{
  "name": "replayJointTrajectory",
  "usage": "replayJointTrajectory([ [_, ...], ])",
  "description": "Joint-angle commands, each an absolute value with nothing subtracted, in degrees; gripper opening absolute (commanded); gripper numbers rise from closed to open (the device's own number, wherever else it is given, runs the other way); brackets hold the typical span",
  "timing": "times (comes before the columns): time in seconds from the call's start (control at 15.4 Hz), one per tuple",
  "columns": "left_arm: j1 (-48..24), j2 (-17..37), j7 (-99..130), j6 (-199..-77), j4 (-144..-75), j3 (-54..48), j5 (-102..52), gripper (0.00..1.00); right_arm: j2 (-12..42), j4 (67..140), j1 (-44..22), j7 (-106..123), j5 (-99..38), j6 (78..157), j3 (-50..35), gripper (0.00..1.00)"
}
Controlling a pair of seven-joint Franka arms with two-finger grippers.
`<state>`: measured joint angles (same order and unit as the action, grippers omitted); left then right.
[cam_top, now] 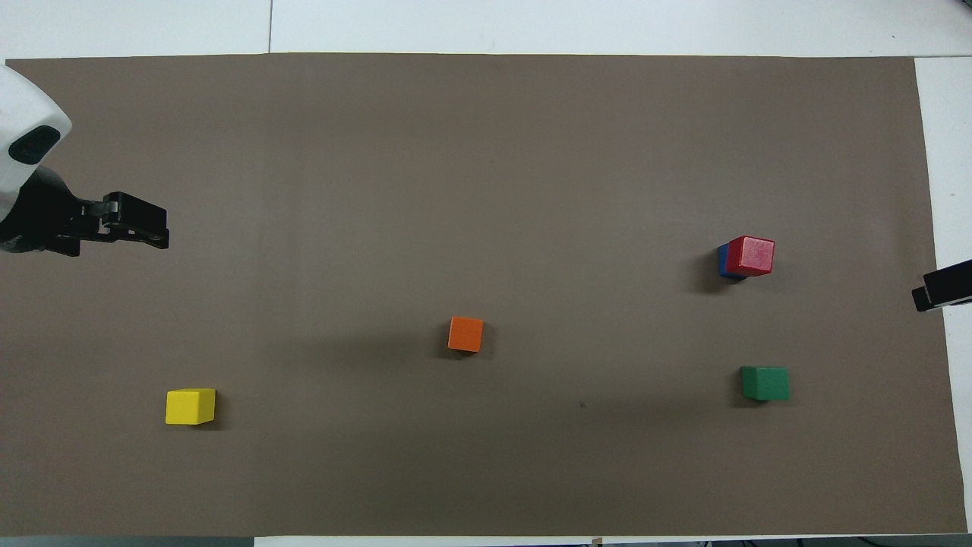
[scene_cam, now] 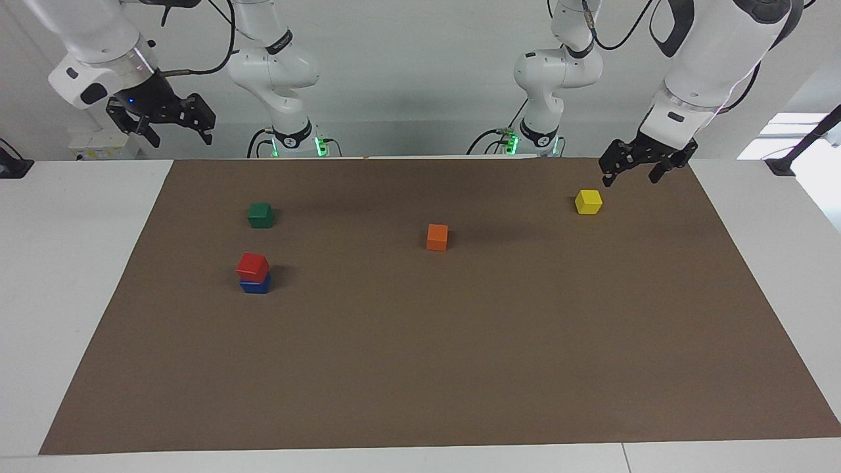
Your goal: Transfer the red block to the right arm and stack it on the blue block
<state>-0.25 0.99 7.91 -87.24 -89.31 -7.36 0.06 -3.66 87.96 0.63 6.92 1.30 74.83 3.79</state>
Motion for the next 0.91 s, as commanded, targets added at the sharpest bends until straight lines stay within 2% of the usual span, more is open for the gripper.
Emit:
replayJointTrajectory([
  [0.0,0.1,1.7,8.7,-85.4,-88.0,-7.5,-1.0,1.00,-1.1,85.2,1.7,8.2,0.4,75.7,3.4,1.00],
  [0.33,0.1,1.7,8.8,-85.4,-88.0,-7.6,-1.0,1.00,1.9,87.2,2.0,7.8,0.9,85.9,3.3,1.00],
  [0.85,0.1,1.5,8.7,-85.6,-88.1,-7.6,-1.0,1.00,1.7,87.7,1.7,7.6,1.6,86.8,3.2,1.00],
])
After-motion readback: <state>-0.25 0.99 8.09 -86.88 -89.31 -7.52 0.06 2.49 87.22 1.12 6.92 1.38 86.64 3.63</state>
